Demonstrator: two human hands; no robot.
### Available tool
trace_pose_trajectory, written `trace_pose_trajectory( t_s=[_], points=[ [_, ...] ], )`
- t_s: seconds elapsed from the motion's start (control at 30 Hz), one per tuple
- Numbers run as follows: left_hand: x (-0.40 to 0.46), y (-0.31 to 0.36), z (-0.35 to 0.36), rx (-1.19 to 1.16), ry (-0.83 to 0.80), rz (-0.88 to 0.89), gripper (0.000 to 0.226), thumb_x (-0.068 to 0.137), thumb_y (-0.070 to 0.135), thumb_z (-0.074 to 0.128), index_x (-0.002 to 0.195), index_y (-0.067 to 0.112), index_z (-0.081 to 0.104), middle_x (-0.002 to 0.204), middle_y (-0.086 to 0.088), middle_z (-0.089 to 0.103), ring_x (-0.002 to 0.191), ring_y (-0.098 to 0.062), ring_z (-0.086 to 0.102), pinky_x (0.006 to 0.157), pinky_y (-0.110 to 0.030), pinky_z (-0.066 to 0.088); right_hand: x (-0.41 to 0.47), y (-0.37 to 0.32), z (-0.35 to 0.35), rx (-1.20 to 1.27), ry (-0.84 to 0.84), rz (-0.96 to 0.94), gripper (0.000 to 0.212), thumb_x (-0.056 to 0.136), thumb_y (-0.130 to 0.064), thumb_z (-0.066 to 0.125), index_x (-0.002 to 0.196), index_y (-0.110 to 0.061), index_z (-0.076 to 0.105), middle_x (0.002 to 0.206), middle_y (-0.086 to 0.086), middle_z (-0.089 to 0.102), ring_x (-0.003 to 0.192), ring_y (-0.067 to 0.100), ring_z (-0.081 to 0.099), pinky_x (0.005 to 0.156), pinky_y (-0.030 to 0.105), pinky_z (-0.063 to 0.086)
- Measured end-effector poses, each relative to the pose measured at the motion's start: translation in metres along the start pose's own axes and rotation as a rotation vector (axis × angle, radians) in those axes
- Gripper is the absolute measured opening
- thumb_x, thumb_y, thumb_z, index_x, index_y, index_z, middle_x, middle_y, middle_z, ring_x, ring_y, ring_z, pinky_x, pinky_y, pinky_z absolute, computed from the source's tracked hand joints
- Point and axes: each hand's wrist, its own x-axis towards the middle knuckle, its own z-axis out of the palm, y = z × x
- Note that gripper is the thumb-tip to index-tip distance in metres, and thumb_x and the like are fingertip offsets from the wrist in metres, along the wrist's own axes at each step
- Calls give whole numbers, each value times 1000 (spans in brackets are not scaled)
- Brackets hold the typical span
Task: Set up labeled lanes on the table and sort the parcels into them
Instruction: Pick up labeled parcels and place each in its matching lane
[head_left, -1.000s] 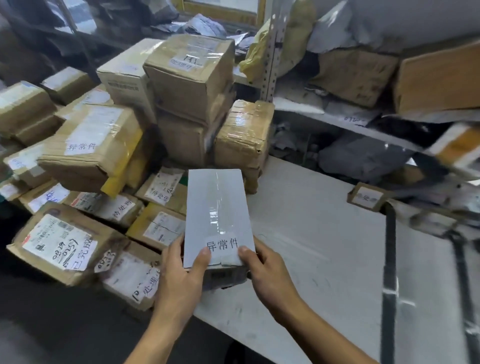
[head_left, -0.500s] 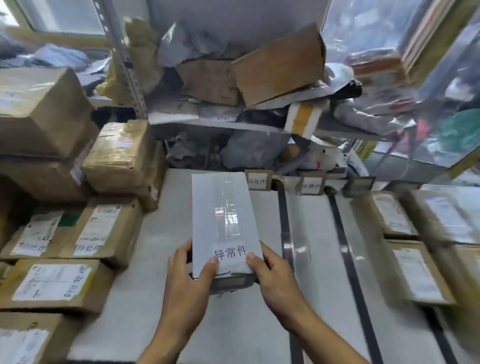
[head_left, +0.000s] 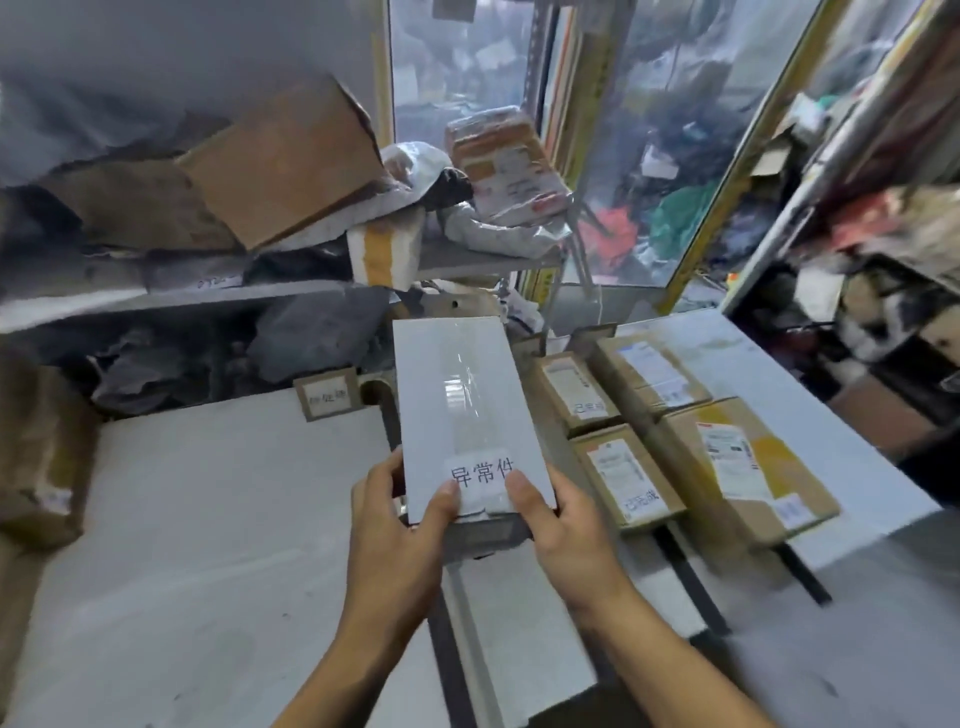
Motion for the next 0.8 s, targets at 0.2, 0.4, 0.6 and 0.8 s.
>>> trace_pose_trajectory(
  t_s=[0.2, 0.4, 0.6, 0.8],
  points=[
    [12, 21, 65, 4, -129, 51, 40, 89, 44, 65, 121, 45, 41, 118, 20, 45, 106, 2, 53, 58, -3, 46, 10, -10, -64, -31, 123, -21, 26, 93, -45, 59, 115, -34, 68, 112, -12, 73, 108, 10, 68, 84, 28, 58],
    [25, 38, 153, -40, -141, 55, 41, 89, 42, 67, 123, 40, 44, 123, 15, 47, 105, 11, 51, 62, -1, 45, 44, -13, -151, -8, 121, -44, 22, 99, -29, 57, 117, -25, 70, 113, -4, 74, 107, 16, 70, 88, 33, 58],
    [64, 77, 257, -74, -107, 54, 39, 86, 41, 70, 117, 39, 47, 120, 12, 51, 104, 4, 56, 86, -21, 51, 109, -32, -252, -48, 99, -40, 20, 93, -37, 58, 102, -43, 74, 108, -8, 76, 101, 13, 71, 81, 30, 58],
    [130, 102, 344, -103, -107, 11, 38, 86, 31, 73, 114, 26, 48, 118, 2, 62, 99, -4, 60, 79, -22, 51, 206, -32, -331, -110, 127, -3, 18, 95, -34, 58, 103, -24, 71, 99, -6, 77, 90, 12, 72, 73, 34, 60]
  ],
)
